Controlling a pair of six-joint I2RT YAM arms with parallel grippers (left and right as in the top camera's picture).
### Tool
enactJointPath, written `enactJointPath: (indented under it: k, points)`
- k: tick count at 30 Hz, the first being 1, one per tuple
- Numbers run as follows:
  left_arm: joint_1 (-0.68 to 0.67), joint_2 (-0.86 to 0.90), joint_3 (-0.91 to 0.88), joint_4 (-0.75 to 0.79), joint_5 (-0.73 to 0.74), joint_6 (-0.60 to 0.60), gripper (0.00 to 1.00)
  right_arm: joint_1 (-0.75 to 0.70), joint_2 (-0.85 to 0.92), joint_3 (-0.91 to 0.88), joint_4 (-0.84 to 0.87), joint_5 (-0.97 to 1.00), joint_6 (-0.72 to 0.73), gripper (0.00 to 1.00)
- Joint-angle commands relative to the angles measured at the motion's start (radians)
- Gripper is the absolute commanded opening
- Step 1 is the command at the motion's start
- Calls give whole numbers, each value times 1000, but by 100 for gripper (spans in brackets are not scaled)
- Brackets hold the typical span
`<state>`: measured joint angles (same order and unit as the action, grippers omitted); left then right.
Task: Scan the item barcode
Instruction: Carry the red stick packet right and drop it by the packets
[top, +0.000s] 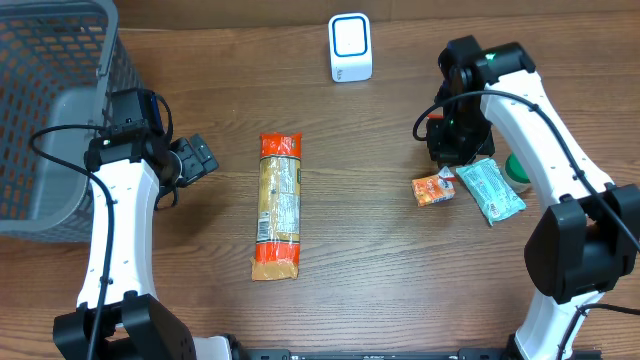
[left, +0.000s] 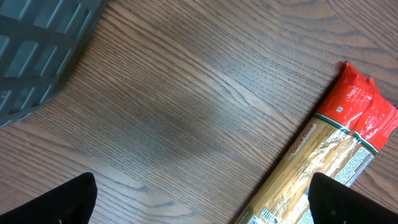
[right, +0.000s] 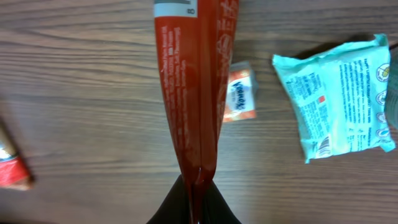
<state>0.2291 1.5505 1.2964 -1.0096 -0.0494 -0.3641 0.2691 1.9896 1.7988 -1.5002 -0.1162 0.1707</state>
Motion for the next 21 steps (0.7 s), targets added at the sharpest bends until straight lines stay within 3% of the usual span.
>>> enactJointPath:
  k: [1,5,11,21]
  points:
    - [0,-1,2,0,-6,-6,100,-1,-11,-55,30,91,15,7]
    - [0,-1,2,0,-6,-6,100,0,-11,-112,61,100,19,13]
    - [0,-1,2,0,-6,-6,100,0,-11,-186,145,91,19,47]
    - [0,-1,2,0,-6,-6,100,19,-11,-275,376,-203,21,47]
